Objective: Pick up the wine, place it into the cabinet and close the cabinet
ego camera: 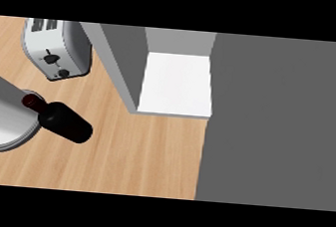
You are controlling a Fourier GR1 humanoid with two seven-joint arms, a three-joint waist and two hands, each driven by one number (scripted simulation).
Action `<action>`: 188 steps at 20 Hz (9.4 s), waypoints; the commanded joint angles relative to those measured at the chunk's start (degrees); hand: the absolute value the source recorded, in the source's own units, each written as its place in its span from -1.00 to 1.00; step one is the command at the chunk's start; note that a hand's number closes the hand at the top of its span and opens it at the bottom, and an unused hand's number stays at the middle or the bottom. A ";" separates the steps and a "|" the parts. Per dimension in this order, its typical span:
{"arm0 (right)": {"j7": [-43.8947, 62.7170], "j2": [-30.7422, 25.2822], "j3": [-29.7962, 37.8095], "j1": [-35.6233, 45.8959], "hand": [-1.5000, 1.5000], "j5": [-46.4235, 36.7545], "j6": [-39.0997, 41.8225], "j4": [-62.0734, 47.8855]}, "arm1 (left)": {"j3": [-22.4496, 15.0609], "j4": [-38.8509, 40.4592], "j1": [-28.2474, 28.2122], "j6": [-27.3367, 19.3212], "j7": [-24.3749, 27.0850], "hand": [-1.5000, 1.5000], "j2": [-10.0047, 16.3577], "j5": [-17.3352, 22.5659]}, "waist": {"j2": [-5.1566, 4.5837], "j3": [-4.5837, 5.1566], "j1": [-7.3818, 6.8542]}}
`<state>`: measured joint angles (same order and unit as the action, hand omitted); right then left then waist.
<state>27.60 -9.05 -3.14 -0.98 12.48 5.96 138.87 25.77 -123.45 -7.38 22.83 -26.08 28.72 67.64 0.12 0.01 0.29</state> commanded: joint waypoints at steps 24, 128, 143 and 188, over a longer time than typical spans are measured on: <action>8.35 -0.31 1.35 2.14 -1.00 3.74 -0.87 8.84 | -3.01 38.05 13.68 18.56 6.86 -1.00 -4.04 -19.87 | -0.15 0.03 0.65; 7.27 1.01 7.87 2.89 -1.00 6.46 3.35 4.83 | -20.66 26.25 -0.94 -8.13 44.91 1.00 -25.99 -55.12 | 0.17 -0.11 -0.50; 9.43 3.31 3.93 3.80 -1.00 3.09 2.12 6.70 | -42.89 14.78 11.82 -31.44 25.63 1.00 -28.71 -61.46 | 0.01 -0.03 0.44; 10.77 4.28 1.90 1.78 -1.00 0.54 2.29 9.82 | -54.50 47.28 38.55 -63.03 40.14 1.00 -28.72 -48.56 | -0.12 0.02 0.73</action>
<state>35.16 -5.97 0.95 4.90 12.62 9.38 138.76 -29.93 -80.74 29.31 -41.50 10.78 0.01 17.15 0.00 0.03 0.90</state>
